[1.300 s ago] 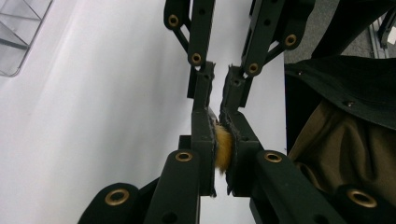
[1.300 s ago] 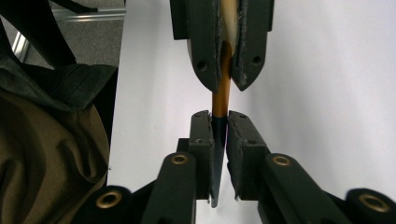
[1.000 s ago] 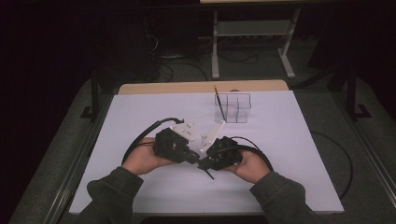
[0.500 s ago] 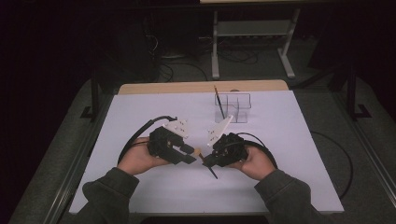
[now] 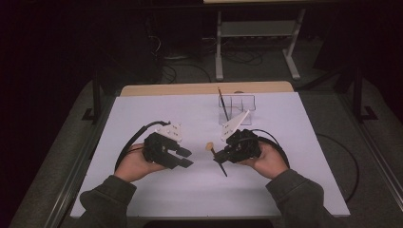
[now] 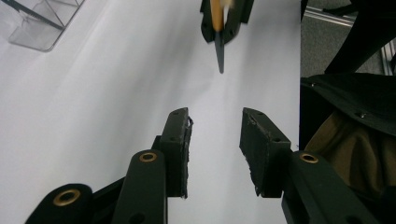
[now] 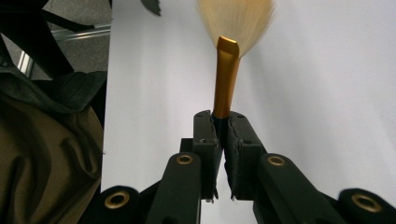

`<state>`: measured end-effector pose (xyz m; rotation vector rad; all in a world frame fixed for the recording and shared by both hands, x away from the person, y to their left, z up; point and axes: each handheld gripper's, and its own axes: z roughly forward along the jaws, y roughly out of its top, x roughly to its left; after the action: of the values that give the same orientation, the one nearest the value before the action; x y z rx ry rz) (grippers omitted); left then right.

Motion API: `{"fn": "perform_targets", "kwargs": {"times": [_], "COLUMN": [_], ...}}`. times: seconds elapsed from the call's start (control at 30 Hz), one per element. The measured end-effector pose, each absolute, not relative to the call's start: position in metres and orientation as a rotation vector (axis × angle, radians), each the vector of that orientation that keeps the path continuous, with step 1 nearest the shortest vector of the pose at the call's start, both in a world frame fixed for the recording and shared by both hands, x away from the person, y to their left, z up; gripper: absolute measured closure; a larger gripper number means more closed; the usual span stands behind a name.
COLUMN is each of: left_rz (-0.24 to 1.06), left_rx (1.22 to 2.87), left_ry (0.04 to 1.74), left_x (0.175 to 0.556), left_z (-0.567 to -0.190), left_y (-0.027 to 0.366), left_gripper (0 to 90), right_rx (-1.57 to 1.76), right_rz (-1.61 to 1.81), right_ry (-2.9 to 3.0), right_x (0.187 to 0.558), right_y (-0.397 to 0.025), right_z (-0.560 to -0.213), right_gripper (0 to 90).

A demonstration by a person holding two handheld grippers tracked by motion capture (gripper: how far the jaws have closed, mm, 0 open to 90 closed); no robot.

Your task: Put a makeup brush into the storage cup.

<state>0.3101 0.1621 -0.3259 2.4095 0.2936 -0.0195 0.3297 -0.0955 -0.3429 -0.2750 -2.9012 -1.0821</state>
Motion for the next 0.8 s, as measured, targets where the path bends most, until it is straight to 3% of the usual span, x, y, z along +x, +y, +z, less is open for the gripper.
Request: {"fn": "perform_targets", "kwargs": {"times": [0.8], "left_rz": [-0.001], "left_rx": [2.343], "left_ry": [0.376], "left_x": [0.304], "left_z": [-0.352], "left_y": [0.190], "left_gripper": [56.0], "right_rx": [-0.409], "right_rz": [-1.097], "right_ry": [-2.898], "right_x": [0.345], "right_y": [-0.120], "right_z": [-0.339], "right_gripper": [82.9]}}
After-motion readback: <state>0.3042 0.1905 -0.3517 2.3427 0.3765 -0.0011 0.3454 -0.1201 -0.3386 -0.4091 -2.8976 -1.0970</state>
